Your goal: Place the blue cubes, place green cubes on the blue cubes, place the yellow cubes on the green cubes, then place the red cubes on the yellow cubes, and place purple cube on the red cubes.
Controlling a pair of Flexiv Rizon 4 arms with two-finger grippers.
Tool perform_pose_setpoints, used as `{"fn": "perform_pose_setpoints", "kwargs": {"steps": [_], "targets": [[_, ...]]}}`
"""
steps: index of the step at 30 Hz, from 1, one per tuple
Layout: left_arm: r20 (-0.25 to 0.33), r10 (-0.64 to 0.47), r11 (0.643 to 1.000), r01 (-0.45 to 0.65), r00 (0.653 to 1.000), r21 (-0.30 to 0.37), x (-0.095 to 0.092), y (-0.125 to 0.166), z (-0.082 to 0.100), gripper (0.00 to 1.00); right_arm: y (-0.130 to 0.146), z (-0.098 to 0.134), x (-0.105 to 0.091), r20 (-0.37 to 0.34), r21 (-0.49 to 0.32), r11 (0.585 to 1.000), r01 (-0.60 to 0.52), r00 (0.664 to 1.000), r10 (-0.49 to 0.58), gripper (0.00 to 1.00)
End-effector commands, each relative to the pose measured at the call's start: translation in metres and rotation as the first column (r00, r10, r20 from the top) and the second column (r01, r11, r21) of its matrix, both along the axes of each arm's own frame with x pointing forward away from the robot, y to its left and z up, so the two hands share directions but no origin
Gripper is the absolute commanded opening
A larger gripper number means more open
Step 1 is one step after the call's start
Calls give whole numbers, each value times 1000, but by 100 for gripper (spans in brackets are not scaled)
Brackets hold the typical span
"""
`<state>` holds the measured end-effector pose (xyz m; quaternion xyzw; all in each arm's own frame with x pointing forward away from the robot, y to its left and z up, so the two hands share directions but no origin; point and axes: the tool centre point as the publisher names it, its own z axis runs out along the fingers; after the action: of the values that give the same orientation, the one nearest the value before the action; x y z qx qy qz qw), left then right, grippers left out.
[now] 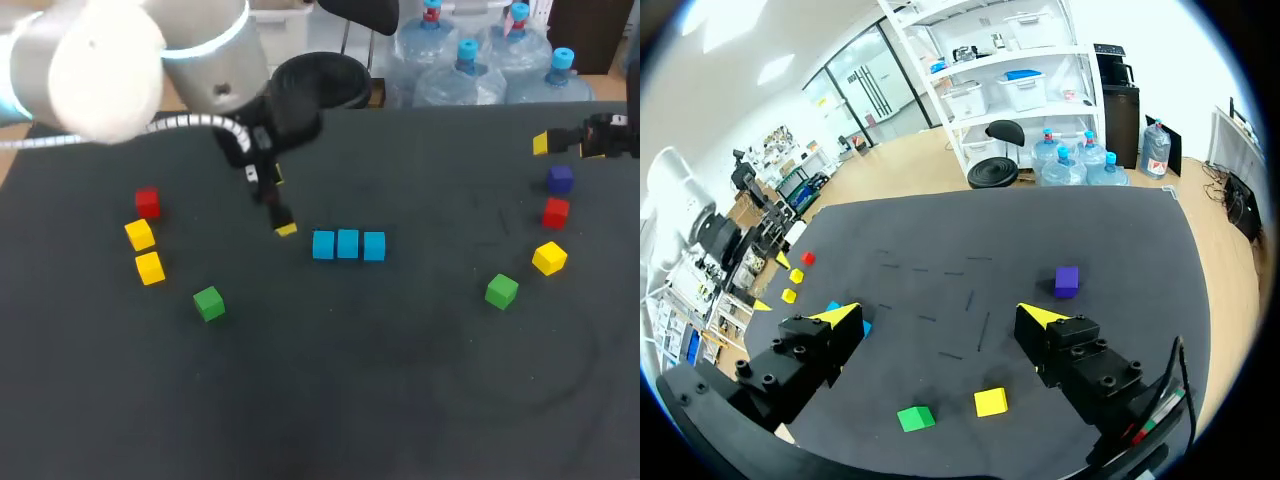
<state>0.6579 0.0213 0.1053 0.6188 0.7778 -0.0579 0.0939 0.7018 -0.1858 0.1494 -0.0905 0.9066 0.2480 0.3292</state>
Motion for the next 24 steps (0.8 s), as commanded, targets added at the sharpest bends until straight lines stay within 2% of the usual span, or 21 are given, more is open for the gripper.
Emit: {"fn": "perform_pose_setpoints", "kwargs": {"steps": [1, 13, 17, 19, 22, 24], "targets": [[152, 42, 997, -51, 988, 59, -18, 3, 4, 100, 0, 0, -1, 0, -2, 1000, 1, 1000, -1, 100], [101, 121, 980, -135, 987, 148, -53, 28, 2, 100, 0, 0, -1, 0, -2, 1000, 1, 1000, -1, 100], [79, 188, 969, -198, 979, 146, -68, 37, -5, 100, 0, 0, -1, 0, -2, 1000, 1, 1000, -1, 100], [65, 208, 969, -214, 976, 121, -75, 34, -13, 100, 0, 0, -1, 0, -2, 1000, 1, 1000, -1, 100], [24, 178, 981, -179, 984, 80, -83, 25, -25, 100, 0, 0, -1, 0, -2, 1000, 1, 1000, -1, 100], [21, 171, 984, -172, 985, 43, -84, 22, -25, 100, 0, 0, -1, 0, -2, 1000, 1, 1000, -1, 100]]}}
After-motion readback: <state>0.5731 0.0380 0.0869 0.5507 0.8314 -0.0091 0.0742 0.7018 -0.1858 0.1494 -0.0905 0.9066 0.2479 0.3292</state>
